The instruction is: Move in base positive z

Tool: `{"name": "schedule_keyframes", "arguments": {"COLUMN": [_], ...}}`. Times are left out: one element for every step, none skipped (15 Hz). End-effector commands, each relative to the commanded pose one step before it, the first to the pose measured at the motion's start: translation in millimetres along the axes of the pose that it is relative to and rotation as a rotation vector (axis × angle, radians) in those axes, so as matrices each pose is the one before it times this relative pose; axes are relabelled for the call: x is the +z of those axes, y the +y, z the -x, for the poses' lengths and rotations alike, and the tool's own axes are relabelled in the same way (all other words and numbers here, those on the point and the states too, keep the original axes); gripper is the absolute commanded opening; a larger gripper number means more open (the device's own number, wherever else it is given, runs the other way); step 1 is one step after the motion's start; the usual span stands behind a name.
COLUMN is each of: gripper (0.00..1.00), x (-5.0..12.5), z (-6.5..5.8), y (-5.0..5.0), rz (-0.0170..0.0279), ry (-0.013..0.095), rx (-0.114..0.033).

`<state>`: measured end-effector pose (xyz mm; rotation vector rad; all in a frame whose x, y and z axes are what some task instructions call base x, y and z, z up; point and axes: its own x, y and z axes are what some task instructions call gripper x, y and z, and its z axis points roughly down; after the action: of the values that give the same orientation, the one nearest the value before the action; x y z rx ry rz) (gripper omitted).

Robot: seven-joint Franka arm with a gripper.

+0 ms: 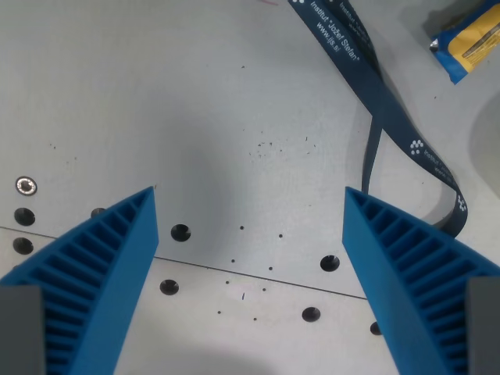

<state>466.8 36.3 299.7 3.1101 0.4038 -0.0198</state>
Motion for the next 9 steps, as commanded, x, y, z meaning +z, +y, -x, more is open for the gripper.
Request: {"name": "schedule_keyframes", "arguments": {"gripper": [1.0, 1.0, 1.0, 1.0, 1.0, 1.0, 1.0, 1.0, 1.0], "x": [-6.59, -5.0, -5.0, -5.0, -5.0, -5.0, -5.0, -5.0, -5.0], "z": [0.05, 0.13, 0.12, 0.09, 0.06, 0.04, 0.03, 0.01, 0.0], "y": [0.06, 0.04, 0.04, 0.04, 0.05, 0.06, 0.06, 0.06, 0.07], "rz": [0.00078, 0.0, 0.0, 0.0, 0.0, 0.0, 0.0, 0.0, 0.0], "ry": [0.004, 0.0, 0.0, 0.0, 0.0, 0.0, 0.0, 0.0, 0.0], "rx": [-0.0007, 0.0, 0.0, 0.0, 0.0, 0.0, 0.0, 0.0, 0.0]}}
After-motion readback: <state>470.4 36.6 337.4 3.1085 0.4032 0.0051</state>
